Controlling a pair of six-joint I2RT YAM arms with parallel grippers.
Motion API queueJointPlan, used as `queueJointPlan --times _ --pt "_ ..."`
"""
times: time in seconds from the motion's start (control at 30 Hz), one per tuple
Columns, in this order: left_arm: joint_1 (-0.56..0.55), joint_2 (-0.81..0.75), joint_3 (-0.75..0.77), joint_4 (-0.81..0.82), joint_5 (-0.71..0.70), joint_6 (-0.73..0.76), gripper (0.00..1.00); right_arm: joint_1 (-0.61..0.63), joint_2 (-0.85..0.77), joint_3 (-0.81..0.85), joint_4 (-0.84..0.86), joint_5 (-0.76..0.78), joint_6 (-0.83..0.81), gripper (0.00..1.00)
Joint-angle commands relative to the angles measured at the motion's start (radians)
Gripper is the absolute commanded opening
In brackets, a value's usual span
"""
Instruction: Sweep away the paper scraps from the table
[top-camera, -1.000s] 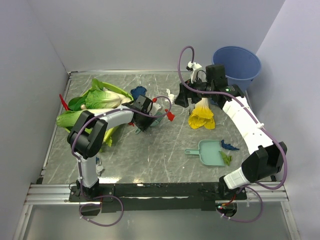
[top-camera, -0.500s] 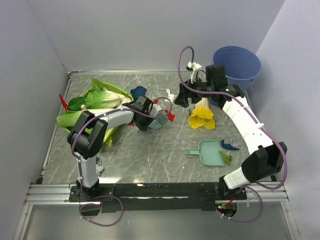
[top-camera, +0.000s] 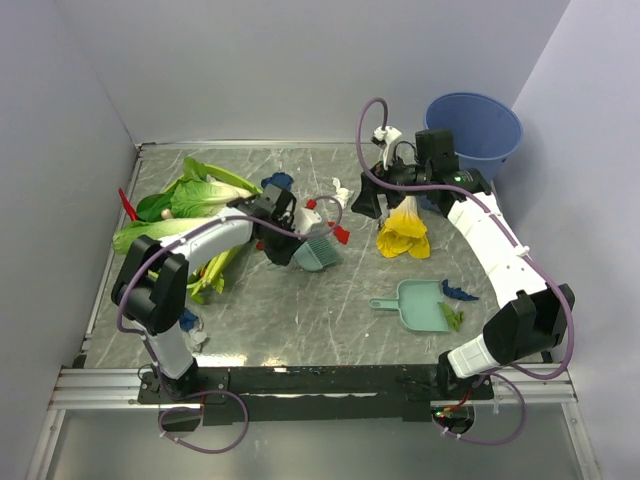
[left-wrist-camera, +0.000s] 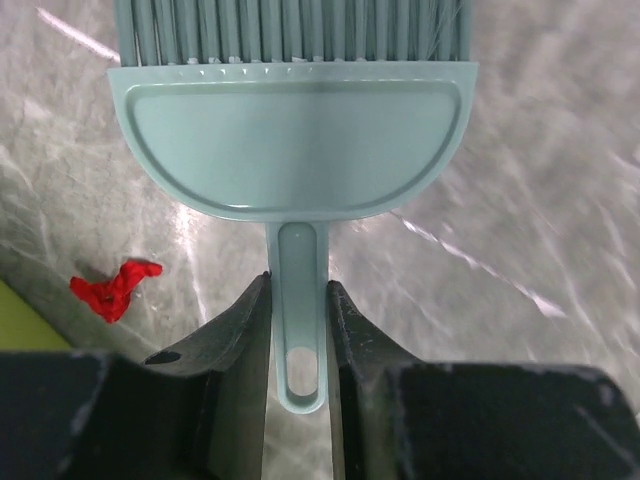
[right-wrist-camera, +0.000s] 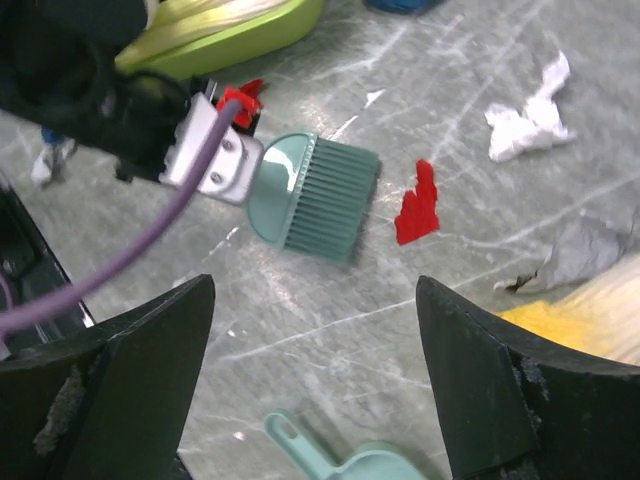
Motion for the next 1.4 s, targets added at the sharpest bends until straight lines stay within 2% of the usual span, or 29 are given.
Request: queueJointPlan --times 0.0,0.03,0.1,0.13,0.2,0.23,0.33,0.47,0.67,0.8,0.87,1.03,1.2,1.33,1.37 --pt "0.071 -0.035 0.146 -0.181 0.202 0.124 0.01 -0.009 -0.075 -0.027 0.02 -0.177 -0.253 0.91" --pt "0.082 -0.03 0.171 -0.217 0.236 0.135 0.01 -0.006 -0.094 -0.055 0.058 -0.178 -0.363 0.92" --pt "0.108 -0.026 0.239 -0.31 0.36 0.184 0.01 0.018 -0.152 -0.147 0.095 -0.166 -0.483 0.94" --pt "0.111 -0.027 0.252 -0.328 0.391 0.196 0.01 0.031 -0.171 -0.176 0.106 -0.142 -0.614 0.95" --pt "0.113 -0.035 0.269 -0.337 0.418 0.198 0.01 0.072 -0.213 -0.26 0.129 -0.123 -0.729 0.95" --pt "0.113 -0.038 0.272 -0.339 0.423 0.198 0.01 0.083 -0.224 -0.282 0.126 -0.119 -0.843 0.96" --pt "0.124 -0.043 0.273 -0.341 0.443 0.204 0.01 0.137 -0.257 -0.386 0.186 -0.093 -0.98 0.96" --pt "0.17 -0.026 0.305 -0.391 0.536 0.25 0.01 0.196 -0.277 -0.519 0.345 -0.063 -1.068 0.97" --pt "0.216 0.103 0.461 -0.624 0.616 0.387 0.01 0.262 -0.221 -0.558 0.393 -0.083 -1.306 0.97" --pt "0.217 0.121 0.49 -0.655 0.67 0.393 0.01 0.284 -0.133 -0.503 0.385 -0.079 -1.32 0.97" --pt "0.219 0.131 0.496 -0.667 0.675 0.401 0.01 0.304 -0.1 -0.507 0.482 -0.05 -1.274 0.97" --pt "0.236 0.147 0.529 -0.686 0.716 0.401 0.01 0.327 -0.034 -0.483 0.534 -0.023 -1.212 0.96" --pt "0.257 0.189 0.579 -0.751 0.794 0.41 0.01 0.348 -0.017 -0.527 0.687 -0.003 -1.165 0.93" --pt "0.276 0.21 0.584 -0.752 0.831 0.394 0.01 0.356 0.015 -0.509 0.712 0.023 -1.125 0.81" --pt "0.276 0.209 0.584 -0.753 0.831 0.394 0.01 0.355 0.018 -0.506 0.72 0.03 -1.101 0.71"
